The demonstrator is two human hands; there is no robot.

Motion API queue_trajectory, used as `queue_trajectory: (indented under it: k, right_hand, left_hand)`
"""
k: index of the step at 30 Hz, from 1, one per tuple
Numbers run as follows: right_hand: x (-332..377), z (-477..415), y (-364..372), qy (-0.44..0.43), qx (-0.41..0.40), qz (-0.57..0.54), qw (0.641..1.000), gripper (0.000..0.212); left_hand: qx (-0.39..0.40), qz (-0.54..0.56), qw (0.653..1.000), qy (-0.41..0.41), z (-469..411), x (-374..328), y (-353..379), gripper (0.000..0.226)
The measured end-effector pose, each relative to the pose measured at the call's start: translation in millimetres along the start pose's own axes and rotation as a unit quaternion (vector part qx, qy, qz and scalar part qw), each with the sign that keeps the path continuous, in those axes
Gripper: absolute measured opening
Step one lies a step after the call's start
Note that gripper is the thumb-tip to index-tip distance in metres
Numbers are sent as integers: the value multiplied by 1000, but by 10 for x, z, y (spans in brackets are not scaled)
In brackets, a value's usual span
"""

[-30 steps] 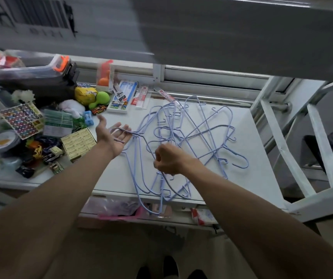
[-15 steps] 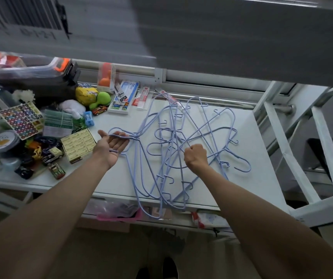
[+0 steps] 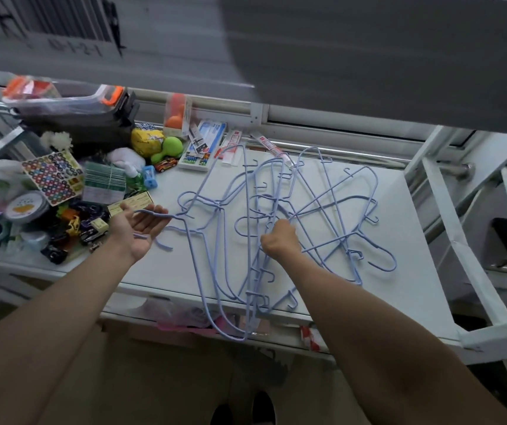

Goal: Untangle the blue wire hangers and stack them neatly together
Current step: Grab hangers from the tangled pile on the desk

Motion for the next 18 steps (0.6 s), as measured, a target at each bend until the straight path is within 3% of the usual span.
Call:
queue_trajectory:
  k: [8, 13, 18]
  right_hand:
    - [0, -106, -287, -36, -96, -134, 986, 17]
    - [-122, -97, -598, -74, -158, -119, 977, 34]
    - [-246, -71, -932, -94, -202, -137, 965, 30]
  left_hand:
    - [-42, 10, 999, 12, 81, -74, -143, 48]
    - [-40, 33, 999, 11, 60, -75, -110, 46]
    - [-22, 35, 999, 6, 30, -43, -2, 50]
Point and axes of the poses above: each hand's wrist, its own z-axis away from the middle knuckle, its own y-axis out of the palm, x = y × z, the point moved 9 cm from there along -z, towards the middle knuckle, and after that the axes turned 4 degrees about -z, right-handed, at the moved point
